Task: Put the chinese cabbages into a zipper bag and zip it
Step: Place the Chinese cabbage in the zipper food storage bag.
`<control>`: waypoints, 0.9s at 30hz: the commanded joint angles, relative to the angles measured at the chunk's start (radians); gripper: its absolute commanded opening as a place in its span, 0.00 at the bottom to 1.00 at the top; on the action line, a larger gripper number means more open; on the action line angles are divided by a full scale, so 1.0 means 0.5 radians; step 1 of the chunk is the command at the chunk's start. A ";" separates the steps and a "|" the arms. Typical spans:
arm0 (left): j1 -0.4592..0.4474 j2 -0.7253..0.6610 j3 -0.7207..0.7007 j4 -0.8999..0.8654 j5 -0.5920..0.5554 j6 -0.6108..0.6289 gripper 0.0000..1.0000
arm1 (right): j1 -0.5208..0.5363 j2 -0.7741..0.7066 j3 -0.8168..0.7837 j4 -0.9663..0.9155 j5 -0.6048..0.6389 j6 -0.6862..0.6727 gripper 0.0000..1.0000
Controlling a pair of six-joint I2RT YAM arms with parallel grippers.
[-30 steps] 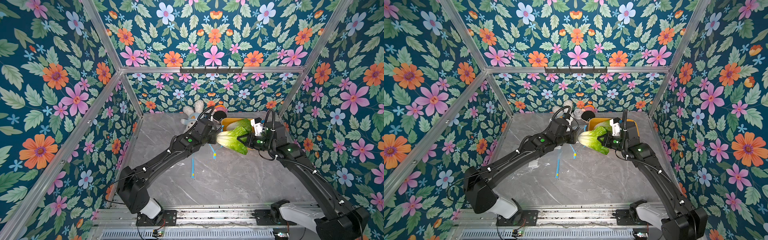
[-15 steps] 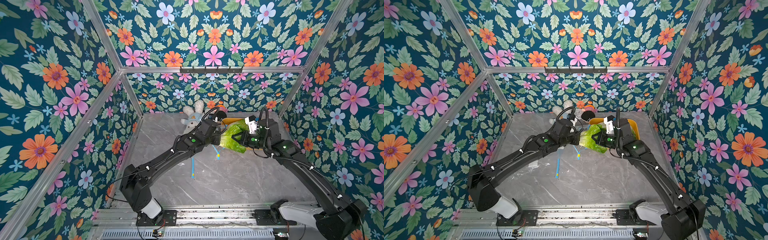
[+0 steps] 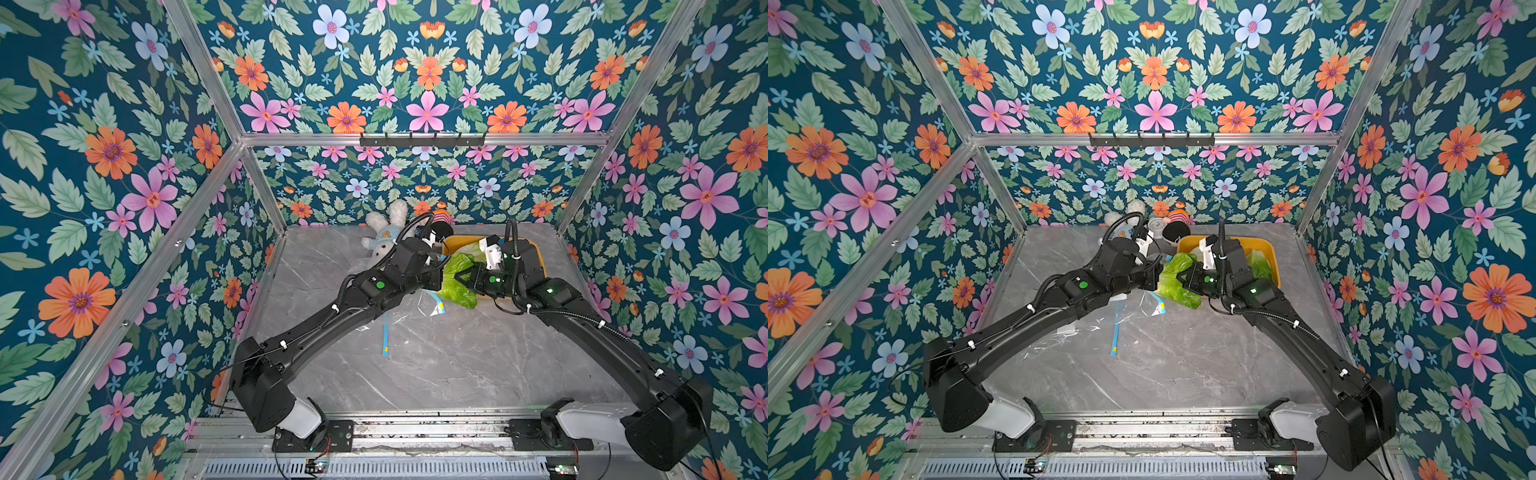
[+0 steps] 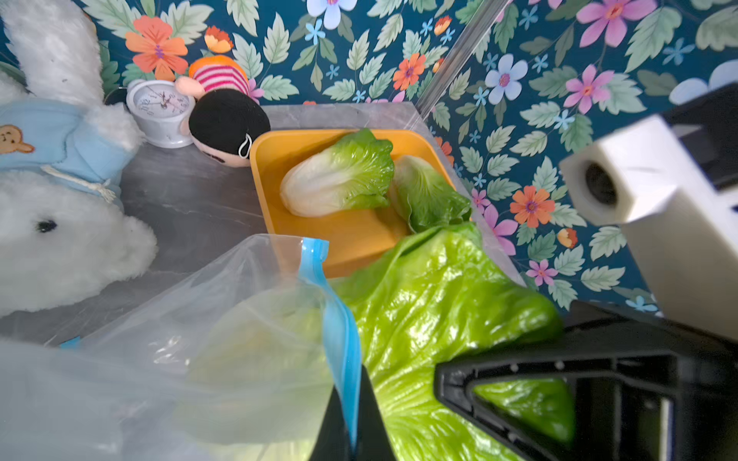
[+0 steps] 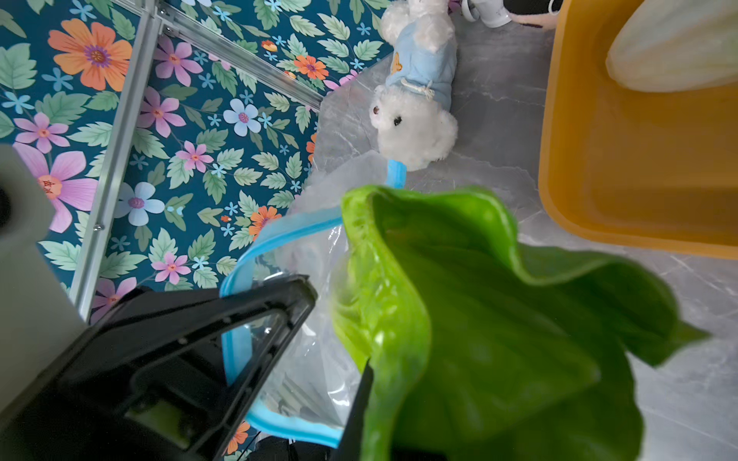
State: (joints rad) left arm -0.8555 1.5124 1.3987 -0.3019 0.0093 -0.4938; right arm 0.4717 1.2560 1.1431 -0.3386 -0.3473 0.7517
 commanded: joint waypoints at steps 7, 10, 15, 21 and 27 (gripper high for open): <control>0.003 0.023 -0.027 0.116 0.067 -0.052 0.00 | -0.005 -0.098 0.015 0.352 -0.168 0.274 0.00; 0.002 0.006 -0.044 0.110 0.058 -0.051 0.00 | -0.002 -0.121 -0.001 0.273 -0.065 0.224 0.00; 0.014 -0.022 -0.073 0.148 0.049 -0.062 0.00 | -0.047 -0.099 -0.169 0.433 -0.298 0.342 0.00; 0.024 -0.112 -0.224 0.338 0.151 -0.217 0.00 | -0.122 -0.244 -0.207 0.415 -0.203 0.429 0.00; 0.024 -0.082 -0.229 0.502 0.316 -0.331 0.00 | -0.028 -0.040 -0.072 0.137 -0.118 0.209 0.00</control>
State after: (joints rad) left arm -0.8429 1.4715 1.2808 -0.1265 0.1081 -0.6151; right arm 0.4408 1.2198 1.0649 -0.2020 -0.4545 0.9344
